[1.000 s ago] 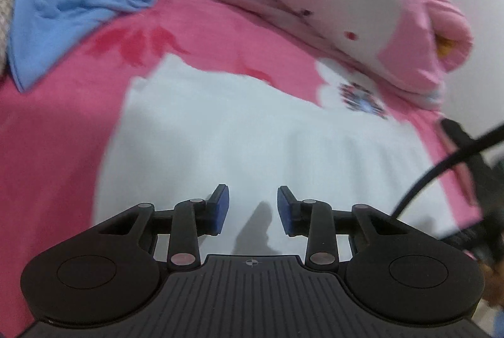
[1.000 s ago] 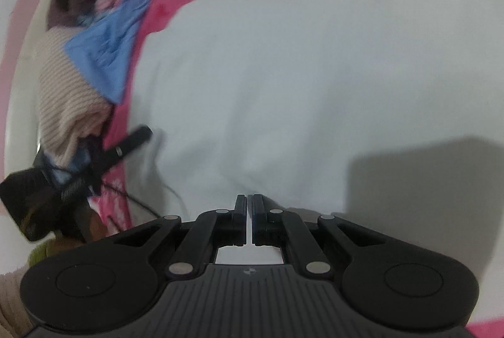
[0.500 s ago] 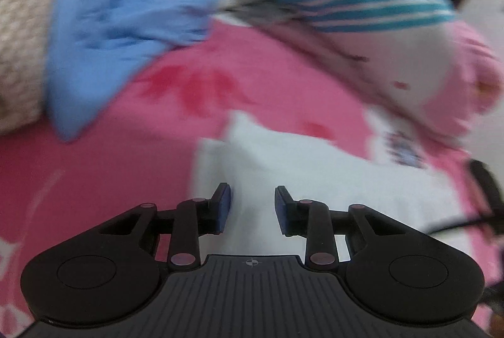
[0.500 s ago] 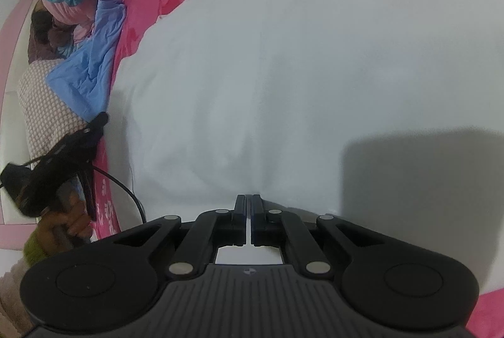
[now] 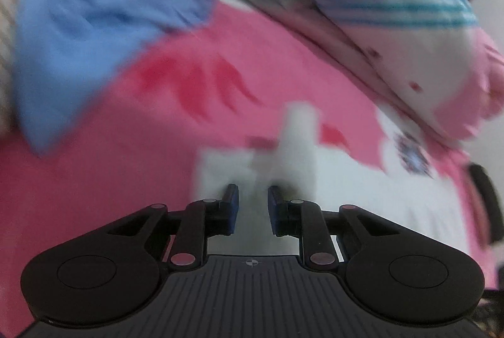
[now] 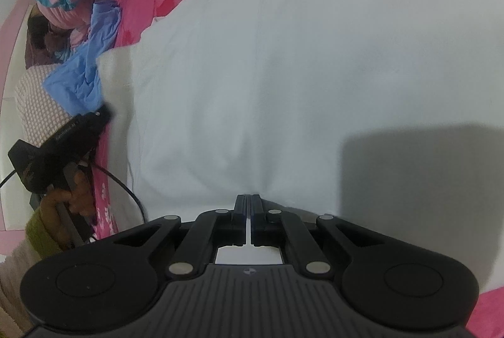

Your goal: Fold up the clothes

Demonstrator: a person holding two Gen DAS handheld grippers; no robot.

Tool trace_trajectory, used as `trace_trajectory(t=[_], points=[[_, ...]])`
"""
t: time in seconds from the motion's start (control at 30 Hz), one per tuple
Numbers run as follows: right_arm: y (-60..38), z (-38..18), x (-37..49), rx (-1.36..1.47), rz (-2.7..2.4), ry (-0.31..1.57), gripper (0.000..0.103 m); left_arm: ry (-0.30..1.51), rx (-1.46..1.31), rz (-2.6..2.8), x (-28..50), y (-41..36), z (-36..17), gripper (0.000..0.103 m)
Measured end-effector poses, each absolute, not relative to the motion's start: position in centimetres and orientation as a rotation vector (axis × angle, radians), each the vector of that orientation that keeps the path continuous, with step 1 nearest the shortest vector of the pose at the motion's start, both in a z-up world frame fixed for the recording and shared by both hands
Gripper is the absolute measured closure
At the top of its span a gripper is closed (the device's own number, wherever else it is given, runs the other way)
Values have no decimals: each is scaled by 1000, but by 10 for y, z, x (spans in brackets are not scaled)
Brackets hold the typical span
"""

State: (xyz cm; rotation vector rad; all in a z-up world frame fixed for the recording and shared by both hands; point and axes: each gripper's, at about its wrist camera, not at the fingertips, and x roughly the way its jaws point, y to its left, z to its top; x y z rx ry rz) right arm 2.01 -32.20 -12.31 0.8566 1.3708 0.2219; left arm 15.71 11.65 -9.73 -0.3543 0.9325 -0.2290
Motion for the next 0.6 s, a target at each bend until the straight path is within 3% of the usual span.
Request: trace_trajectory(t=[0.2, 0.33, 0.43, 0.6], points=[[-322, -124, 18, 881, 204, 1359, 103, 899, -383, -309, 150, 118, -73, 82], [-323, -125, 18, 884, 206, 1361, 103, 1053, -540, -606, 149, 92, -90, 82], [-323, -125, 19, 880, 210, 1363, 103, 1188, -485, -695, 149, 66, -115, 82], [-323, -124, 17, 878, 211, 1358, 103, 1117, -304, -566, 157, 66, -124, 96]])
